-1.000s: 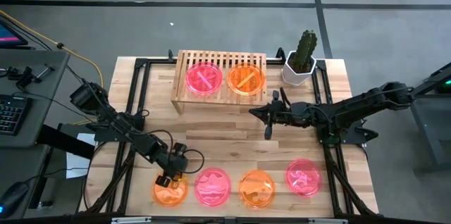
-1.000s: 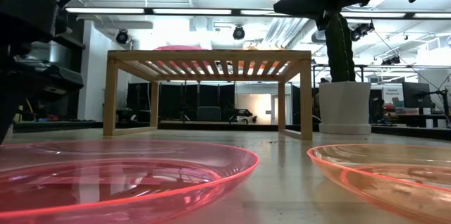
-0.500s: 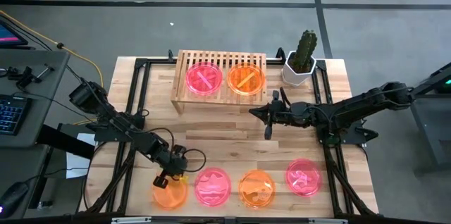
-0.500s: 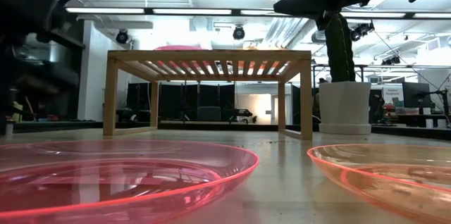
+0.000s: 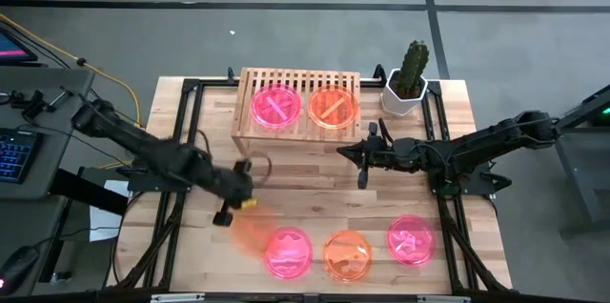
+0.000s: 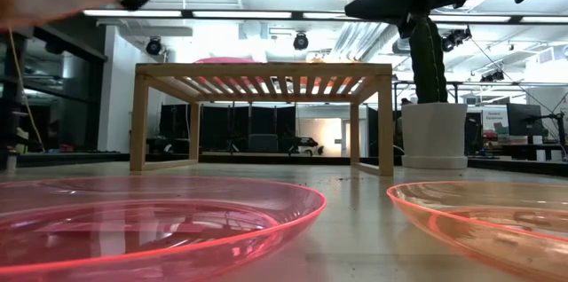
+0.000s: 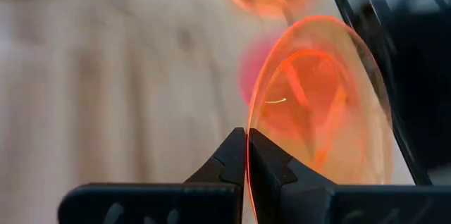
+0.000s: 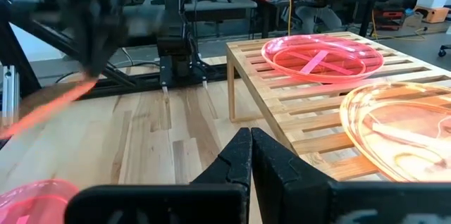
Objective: Place and stack plates onto a shelf
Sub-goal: Stack the orange plate on top of the other orange plate on the shelf
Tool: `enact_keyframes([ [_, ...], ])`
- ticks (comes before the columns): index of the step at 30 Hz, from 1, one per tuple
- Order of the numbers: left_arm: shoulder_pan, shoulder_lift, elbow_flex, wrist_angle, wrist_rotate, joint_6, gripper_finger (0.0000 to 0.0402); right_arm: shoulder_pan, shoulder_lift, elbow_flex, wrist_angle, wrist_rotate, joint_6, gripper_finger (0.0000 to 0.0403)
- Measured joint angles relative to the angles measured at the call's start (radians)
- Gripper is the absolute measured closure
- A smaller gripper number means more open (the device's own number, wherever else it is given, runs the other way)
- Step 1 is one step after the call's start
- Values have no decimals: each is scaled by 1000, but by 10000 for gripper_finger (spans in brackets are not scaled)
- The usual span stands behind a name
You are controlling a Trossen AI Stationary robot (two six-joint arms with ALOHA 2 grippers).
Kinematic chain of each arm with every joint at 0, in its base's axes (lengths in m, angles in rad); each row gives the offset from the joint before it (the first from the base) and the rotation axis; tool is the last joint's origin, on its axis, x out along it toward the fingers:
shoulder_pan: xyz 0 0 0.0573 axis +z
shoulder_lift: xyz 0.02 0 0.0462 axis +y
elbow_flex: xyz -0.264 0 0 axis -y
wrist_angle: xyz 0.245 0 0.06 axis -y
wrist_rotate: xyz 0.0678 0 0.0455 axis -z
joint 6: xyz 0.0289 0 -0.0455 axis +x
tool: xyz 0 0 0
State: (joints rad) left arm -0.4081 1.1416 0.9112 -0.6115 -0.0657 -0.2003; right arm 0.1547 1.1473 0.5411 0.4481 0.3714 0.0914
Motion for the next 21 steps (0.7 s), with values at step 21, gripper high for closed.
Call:
enact_keyframes([
  [21, 782, 246, 551, 175, -96, 184, 401, 0, 0, 0, -10, -1, -33, 402],
])
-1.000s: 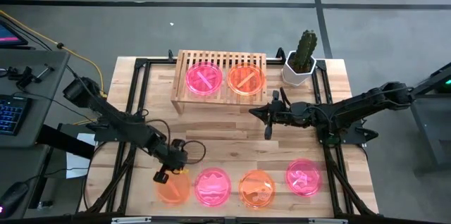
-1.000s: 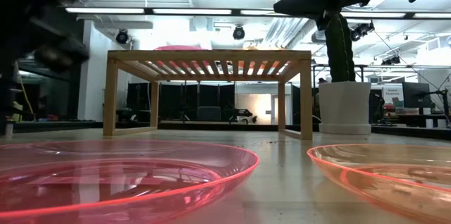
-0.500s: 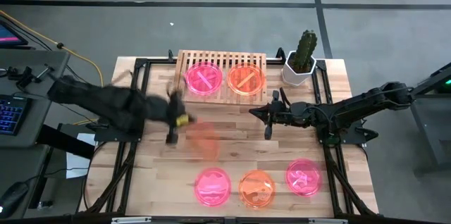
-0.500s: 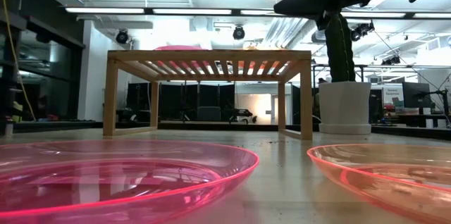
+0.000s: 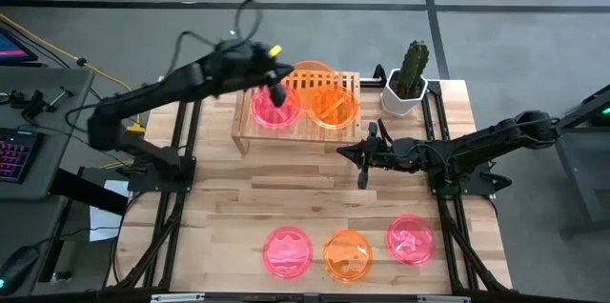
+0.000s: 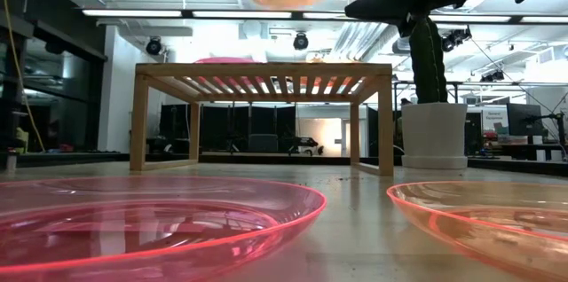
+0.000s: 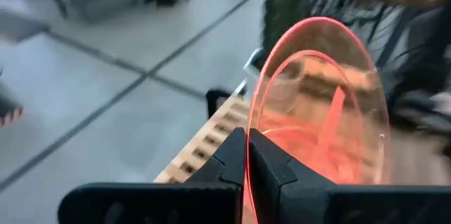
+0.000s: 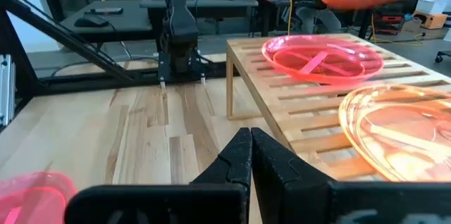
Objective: Place and stack plates onto a shelf
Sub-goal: Stack the orange plate on top of the other orange plate on the shelf
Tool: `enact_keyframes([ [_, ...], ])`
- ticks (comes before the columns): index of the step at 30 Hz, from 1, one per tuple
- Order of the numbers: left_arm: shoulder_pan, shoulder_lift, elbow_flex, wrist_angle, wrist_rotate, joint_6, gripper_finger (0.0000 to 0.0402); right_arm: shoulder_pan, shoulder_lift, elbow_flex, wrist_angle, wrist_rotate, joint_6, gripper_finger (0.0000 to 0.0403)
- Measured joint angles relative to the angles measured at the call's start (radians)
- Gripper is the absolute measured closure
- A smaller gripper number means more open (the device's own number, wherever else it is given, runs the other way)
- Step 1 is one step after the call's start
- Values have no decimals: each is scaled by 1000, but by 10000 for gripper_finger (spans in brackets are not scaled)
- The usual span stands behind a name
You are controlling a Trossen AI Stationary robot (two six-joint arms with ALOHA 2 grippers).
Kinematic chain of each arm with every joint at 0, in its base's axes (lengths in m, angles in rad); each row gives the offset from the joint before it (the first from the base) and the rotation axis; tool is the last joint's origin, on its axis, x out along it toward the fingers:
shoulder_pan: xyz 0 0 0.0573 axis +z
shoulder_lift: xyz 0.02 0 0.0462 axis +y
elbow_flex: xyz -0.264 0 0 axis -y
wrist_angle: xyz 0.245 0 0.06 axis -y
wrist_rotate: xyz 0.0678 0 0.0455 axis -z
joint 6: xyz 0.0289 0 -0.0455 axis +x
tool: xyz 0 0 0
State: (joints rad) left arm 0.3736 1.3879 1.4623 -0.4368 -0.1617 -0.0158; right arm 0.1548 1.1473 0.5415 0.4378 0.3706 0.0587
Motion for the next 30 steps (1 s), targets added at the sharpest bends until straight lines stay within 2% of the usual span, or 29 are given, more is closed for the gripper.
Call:
enact_keyframes([
  [4, 64, 143, 25, 73, 37, -13, 401, 0, 0, 0, -6, 0, 0, 402],
  [11, 112, 306, 25, 233, 189, -124, 401, 0, 0, 0, -16, 0, 0, 402],
  [23, 105, 313, 27, 170, 204, -157, 401, 0, 0, 0, -53, 0, 19, 402],
  [30, 97, 319, 27, 115, 205, -114, 397, 0, 0, 0, -53, 0, 30, 402],
])
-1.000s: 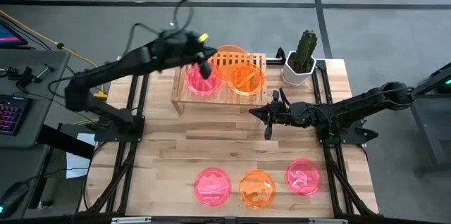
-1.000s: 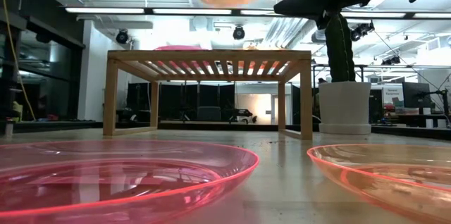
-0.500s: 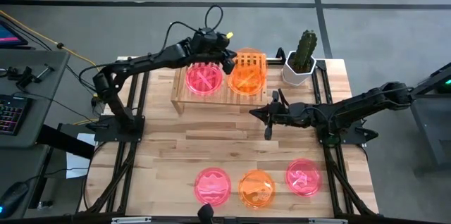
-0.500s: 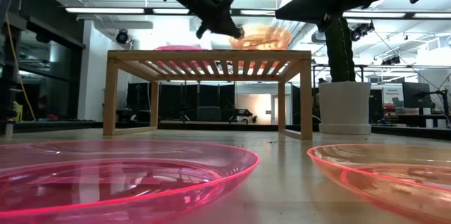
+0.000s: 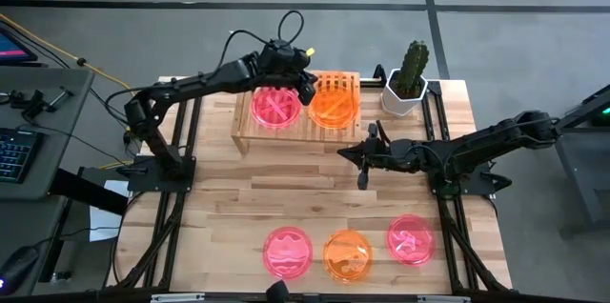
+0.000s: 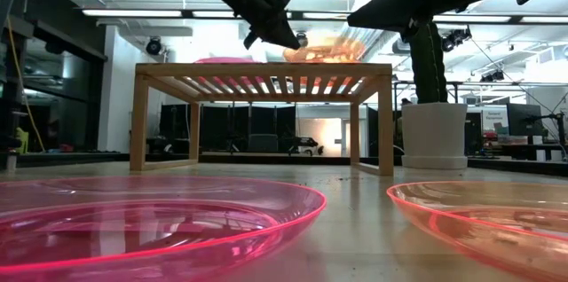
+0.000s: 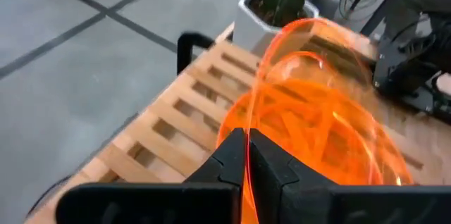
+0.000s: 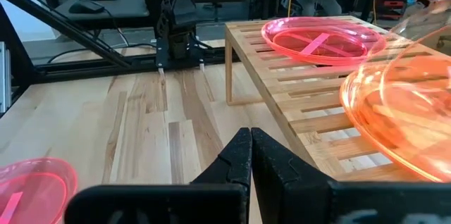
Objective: Place and stack plates onto a shelf
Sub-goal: Stack the orange plate on top of the other orange plate on the shelf, then stack the pink plate on top of the other pink plate on the shelf
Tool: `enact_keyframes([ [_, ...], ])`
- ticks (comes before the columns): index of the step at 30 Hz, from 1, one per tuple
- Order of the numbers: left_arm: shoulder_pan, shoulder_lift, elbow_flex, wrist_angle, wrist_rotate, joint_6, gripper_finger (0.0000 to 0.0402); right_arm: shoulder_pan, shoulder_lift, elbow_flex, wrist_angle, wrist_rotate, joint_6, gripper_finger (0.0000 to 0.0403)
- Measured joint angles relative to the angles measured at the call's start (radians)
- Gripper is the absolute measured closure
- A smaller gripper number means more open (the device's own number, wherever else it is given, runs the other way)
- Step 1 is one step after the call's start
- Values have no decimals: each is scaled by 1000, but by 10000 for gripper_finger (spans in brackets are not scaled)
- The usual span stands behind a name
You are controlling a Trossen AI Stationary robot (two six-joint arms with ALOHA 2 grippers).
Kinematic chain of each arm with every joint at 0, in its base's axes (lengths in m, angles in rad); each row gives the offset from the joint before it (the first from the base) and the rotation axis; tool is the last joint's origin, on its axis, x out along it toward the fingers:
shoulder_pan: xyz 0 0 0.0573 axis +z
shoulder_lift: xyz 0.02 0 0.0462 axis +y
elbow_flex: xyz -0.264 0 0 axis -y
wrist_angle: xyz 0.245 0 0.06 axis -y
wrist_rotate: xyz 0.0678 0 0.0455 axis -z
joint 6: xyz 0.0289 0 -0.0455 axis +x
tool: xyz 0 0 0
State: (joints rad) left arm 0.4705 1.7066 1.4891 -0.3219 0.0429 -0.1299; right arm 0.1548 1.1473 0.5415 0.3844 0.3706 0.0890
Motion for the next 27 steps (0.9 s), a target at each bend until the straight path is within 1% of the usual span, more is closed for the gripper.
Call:
enact_keyframes([
  [6, -3, 1, -1, -10, 0, 2, 368, 0, 0, 0, 0, 0, -3, 402],
  [13, -3, 1, -1, -10, 0, 7, 303, 0, 0, 0, 0, 0, -3, 402],
  [17, -3, -11, -1, -17, 0, 39, 270, 0, 0, 0, 0, 0, -3, 402],
  [20, 2, -55, -1, -55, 4, 61, 254, 0, 0, 0, -8, 0, -3, 402],
  [23, 2, -104, -12, -127, 45, 63, 247, 0, 0, 0, -18, 0, -2, 402],
  [25, -14, -152, -63, -120, 67, 52, 245, 0, 0, 0, -19, 0, 5, 402],
  [27, -44, -212, -151, -52, 77, 31, 245, 0, 0, 0, -19, 0, 13, 402],
])
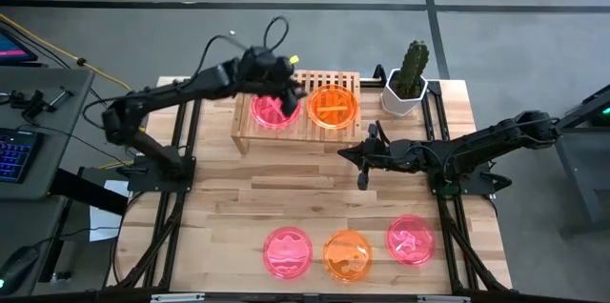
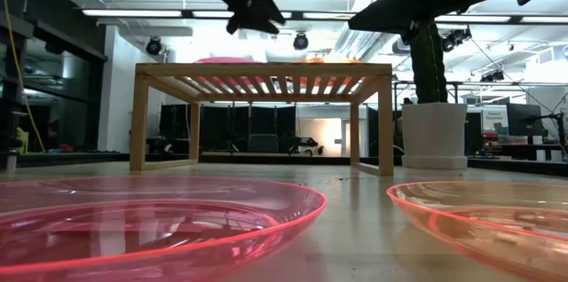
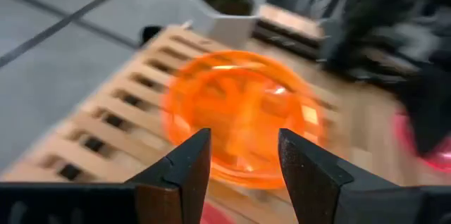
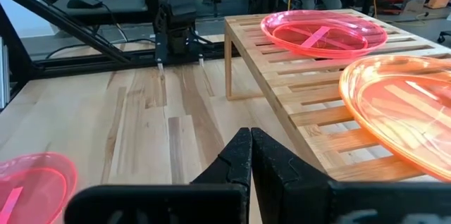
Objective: Place and stack plates onto a shelf
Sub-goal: Stack the pink plate on top of the other pink plate on the shelf
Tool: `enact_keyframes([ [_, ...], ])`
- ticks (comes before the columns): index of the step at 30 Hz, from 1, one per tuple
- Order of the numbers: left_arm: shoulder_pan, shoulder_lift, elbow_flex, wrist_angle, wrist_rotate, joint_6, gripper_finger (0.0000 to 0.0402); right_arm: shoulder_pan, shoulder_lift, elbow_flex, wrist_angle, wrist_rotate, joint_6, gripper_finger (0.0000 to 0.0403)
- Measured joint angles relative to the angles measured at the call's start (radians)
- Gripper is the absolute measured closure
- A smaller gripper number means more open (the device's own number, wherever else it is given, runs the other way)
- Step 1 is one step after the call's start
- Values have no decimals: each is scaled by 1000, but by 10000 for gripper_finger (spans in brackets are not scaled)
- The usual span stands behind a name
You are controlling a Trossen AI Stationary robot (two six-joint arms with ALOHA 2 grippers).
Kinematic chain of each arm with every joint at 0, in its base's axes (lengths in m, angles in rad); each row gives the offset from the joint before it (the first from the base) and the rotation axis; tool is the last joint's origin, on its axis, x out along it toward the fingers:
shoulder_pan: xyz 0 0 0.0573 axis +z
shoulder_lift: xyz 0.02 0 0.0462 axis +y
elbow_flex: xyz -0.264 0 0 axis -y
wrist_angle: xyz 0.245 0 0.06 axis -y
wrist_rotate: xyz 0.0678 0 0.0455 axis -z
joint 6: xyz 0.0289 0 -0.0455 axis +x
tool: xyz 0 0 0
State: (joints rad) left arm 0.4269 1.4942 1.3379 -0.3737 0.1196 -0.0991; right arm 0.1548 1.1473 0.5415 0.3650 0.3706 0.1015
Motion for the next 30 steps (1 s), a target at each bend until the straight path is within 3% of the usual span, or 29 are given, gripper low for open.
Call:
enact_keyframes([
  [9, -215, -306, -634, 677, 3, -56, 245, 0, 0, 0, -2, 0, 30, 402],
  [14, -330, -357, -894, 1058, -2, -24, 245, 0, 0, 0, -2, 0, 31, 402],
  [17, -370, -358, -971, 1192, -33, -21, 245, 0, 0, 0, 0, 0, 32, 402],
  [23, -390, -358, -993, 1207, -64, -21, 245, 0, 0, 0, 8, 0, 41, 402],
  [25, -390, -358, -993, 1208, -65, -21, 245, 0, 0, 0, 10, -3, 115, 402],
  [30, -389, -386, -991, 1270, -65, -21, 245, 6, 75, 0, 86, -178, 257, 391],
])
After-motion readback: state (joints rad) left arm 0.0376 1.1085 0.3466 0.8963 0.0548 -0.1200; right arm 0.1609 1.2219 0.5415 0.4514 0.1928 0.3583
